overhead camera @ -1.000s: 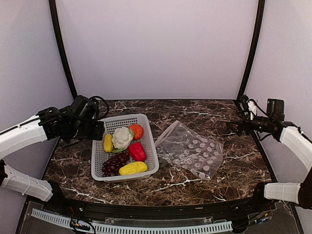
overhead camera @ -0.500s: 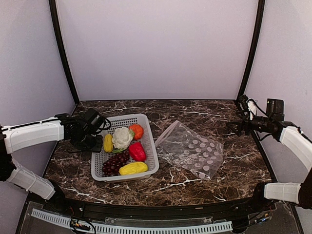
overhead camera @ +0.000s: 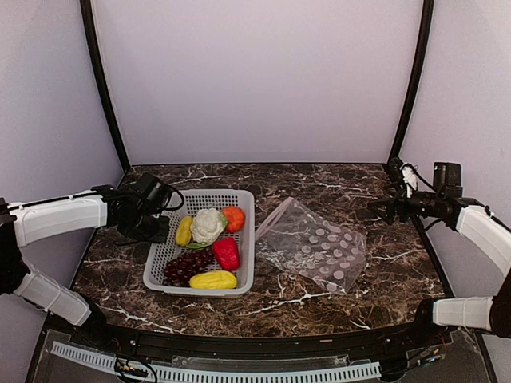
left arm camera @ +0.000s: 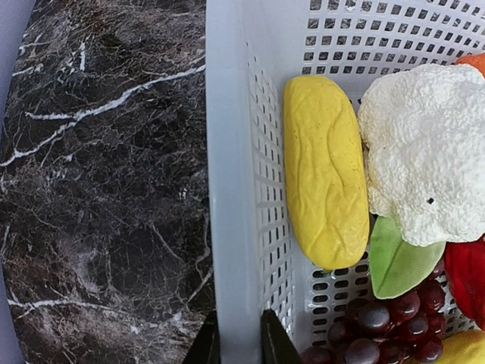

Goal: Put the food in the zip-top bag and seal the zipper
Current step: Adjust the bin at the corner of the board.

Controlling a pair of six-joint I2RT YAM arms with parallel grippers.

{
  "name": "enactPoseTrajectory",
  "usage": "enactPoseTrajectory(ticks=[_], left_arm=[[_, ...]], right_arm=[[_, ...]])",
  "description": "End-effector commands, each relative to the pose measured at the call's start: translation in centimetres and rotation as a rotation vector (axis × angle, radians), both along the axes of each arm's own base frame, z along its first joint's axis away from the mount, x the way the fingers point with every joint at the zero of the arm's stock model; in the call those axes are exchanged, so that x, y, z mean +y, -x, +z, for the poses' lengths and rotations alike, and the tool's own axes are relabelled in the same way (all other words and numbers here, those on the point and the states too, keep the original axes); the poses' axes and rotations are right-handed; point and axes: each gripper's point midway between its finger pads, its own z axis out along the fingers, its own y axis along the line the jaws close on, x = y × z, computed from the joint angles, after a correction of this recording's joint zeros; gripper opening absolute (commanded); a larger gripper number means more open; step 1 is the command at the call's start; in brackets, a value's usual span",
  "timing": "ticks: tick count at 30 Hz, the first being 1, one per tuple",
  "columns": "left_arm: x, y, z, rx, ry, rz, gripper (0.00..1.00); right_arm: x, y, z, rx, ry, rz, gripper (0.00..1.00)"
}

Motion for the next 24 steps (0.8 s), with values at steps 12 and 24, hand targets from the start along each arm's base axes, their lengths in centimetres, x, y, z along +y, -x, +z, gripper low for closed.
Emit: enactPoseTrajectory(ticks=[12,24], left_arm=[[0.7,-0.2,4.9,-0.145,0.046,-0.031,0.61],[0.6,0.6,6.7,-0.185,0.069,-0.080,0.61]], right_arm=[[10.6,8.7,-7.7,0.195,0.428,0.494,0.76],[15.9,10.9,-14.8,0.233,0.744,0.623,0.83]])
